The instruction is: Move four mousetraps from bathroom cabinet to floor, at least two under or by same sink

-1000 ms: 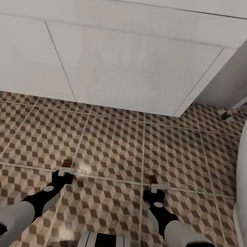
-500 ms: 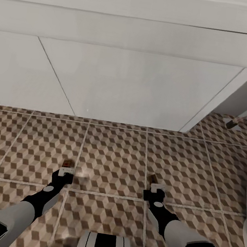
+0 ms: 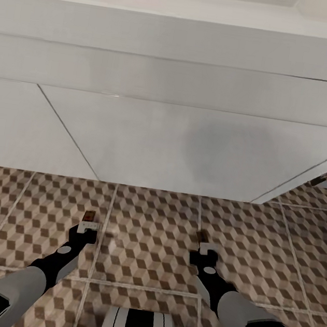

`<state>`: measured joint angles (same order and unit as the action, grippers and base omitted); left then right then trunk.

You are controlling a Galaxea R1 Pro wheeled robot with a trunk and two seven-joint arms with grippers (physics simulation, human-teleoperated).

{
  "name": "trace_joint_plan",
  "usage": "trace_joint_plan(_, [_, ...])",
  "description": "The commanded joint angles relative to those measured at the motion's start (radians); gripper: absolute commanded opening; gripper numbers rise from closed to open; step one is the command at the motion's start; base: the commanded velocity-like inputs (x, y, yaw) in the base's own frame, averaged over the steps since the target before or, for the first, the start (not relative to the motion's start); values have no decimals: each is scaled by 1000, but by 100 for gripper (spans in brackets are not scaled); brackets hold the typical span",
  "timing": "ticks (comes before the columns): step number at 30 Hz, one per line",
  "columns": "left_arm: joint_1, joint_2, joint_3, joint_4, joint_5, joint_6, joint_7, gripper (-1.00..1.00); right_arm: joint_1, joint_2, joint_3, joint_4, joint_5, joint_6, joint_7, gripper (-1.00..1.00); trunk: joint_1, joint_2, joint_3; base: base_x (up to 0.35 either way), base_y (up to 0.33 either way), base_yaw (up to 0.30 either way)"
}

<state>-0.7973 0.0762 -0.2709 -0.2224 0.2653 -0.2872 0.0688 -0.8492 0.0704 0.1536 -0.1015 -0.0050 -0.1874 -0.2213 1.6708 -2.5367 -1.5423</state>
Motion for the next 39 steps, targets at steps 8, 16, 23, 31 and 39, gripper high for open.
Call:
trace_joint_plan(8, [0,-1,-8,-1,0,-3,5,-100,-1,0,7,-4,-1,-9,-5,-100,0,0,-1,62,14,0])
trace_joint_plan(16, [0,-1,-9,-2,-3,-2,5,-100,-1,0,7,-6,-1,-15,-5,-100,0,0,-1,4,1,0])
trace_joint_plan(23, [0,-1,-13,-1,-4,-1,5,-100,-1,-1,5,-7,-2,-21,-5,-100,0,0,-1,0,0,0])
trace_joint_plan(31, [1,-2,-13,8,0,16,-3,-100,-1,0,3,-7,-12,-14,-11,-100,0,0,-1,0,0,0])
trace_joint_plan(39, [1,-17,-13,26,0,62,-7,-100,-1,1,-14,-7,-19,-10,-88,-100,0,0,-1,0,0,0])
